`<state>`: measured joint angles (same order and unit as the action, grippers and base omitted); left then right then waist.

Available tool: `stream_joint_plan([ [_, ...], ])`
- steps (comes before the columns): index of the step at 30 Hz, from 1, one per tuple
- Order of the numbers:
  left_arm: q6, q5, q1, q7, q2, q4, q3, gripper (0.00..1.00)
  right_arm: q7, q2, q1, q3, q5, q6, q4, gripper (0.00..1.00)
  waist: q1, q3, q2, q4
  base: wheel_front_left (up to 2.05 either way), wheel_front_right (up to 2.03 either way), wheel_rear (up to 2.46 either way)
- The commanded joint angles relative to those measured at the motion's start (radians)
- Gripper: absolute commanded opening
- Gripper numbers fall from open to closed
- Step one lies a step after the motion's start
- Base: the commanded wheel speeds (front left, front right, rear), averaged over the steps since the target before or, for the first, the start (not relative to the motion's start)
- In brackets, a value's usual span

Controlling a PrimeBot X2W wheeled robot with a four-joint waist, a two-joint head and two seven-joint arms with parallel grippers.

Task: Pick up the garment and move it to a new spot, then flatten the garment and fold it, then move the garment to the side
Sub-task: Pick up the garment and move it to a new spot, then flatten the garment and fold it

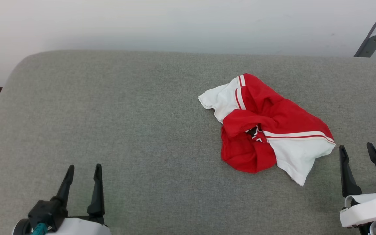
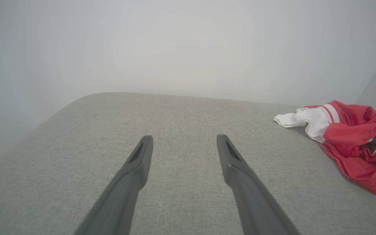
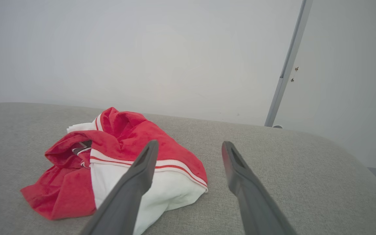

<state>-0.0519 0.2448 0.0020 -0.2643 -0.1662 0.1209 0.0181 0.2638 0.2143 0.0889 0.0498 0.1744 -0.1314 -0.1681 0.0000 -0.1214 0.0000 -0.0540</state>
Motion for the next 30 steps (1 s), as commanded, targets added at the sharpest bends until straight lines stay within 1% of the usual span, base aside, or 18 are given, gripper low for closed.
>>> stream_joint_plan([
  [1,-0.011,-0.015,0.006,0.0,0.01,0.0,0.014,1.0,0.001,-0.003,0.002,-0.006,-0.003,0.001,0.001,1.0,0.0,-0.001,0.0,0.001,0.0,0.0,0.0],
  [6,-0.038,-0.056,-0.001,0.0,0.034,0.0,0.042,1.0,0.001,-0.002,0.012,-0.013,-0.004,0.001,-0.001,1.0,0.0,-0.002,0.0,0.007,0.0,0.0,0.0],
  [11,-0.053,-0.079,-0.003,0.0,0.053,-0.008,0.06,1.0,0.001,0.001,0.011,-0.017,-0.002,0.001,-0.003,1.0,0.0,0.0,0.0,0.012,0.0,0.0,0.0],
  [15,-0.061,-0.09,-0.001,0.0,0.071,-0.009,0.066,1.0,-0.008,0.027,0.015,-0.072,-0.009,0.001,-0.026,1.0,0.0,-0.006,0.0,0.013,0.0,0.0,0.0],
  [16,-0.061,-0.09,-0.001,0.0,0.071,-0.009,0.066,1.0,-0.008,0.027,0.015,-0.072,-0.009,0.001,-0.026,1.0,0.0,-0.006,0.0,0.013,0.0,0.0,0.0],
  [18,-0.063,-0.088,-0.001,0.0,0.081,-0.004,0.065,1.0,-0.069,0.068,0.035,-0.151,0.001,0.001,-0.048,1.0,0.0,-0.014,0.0,0.012,0.0,0.0,0.0],
  [20,-0.065,-0.089,-0.007,0.0,0.088,0.002,0.064,1.0,-0.166,0.122,0.054,-0.252,0.03,0.001,-0.065,1.0,0.0,-0.022,0.0,0.008,0.0,0.0,0.0],
  [21,-0.066,-0.091,-0.01,0.0,0.091,0.005,0.063,1.0,-0.21,0.157,0.069,-0.318,0.049,0.001,-0.058,1.0,0.0,-0.027,0.0,0.005,0.0,0.0,0.0],
  [23,-0.068,-0.091,-0.019,0.0,0.099,0.011,0.061,1.0,-0.293,0.216,0.107,-0.394,0.105,0.002,-0.037,1.0,0.0,-0.038,0.0,-0.002,0.0,0.0,0.0],
  [25,-0.069,-0.088,-0.027,0.0,0.105,0.016,0.057,1.0,-0.4,0.282,0.133,-0.49,0.163,0.002,-0.011,1.0,0.0,-0.051,0.0,-0.011,0.0,0.0,0.0],
  [27,-0.07,-0.083,-0.037,0.0,0.11,0.022,0.051,1.0,-0.505,0.352,0.17,-0.565,0.2,0.002,0.021,1.0,0.0,-0.067,0.0,-0.023,0.0,0.0,0.0],
  [30,-0.07,-0.077,-0.052,0.0,0.114,0.03,0.034,1.0,-0.628,0.406,0.208,-0.613,0.25,0.001,0.067,1.0,0.0,-0.097,0.0,-0.042,0.0,0.0,0.0],
])
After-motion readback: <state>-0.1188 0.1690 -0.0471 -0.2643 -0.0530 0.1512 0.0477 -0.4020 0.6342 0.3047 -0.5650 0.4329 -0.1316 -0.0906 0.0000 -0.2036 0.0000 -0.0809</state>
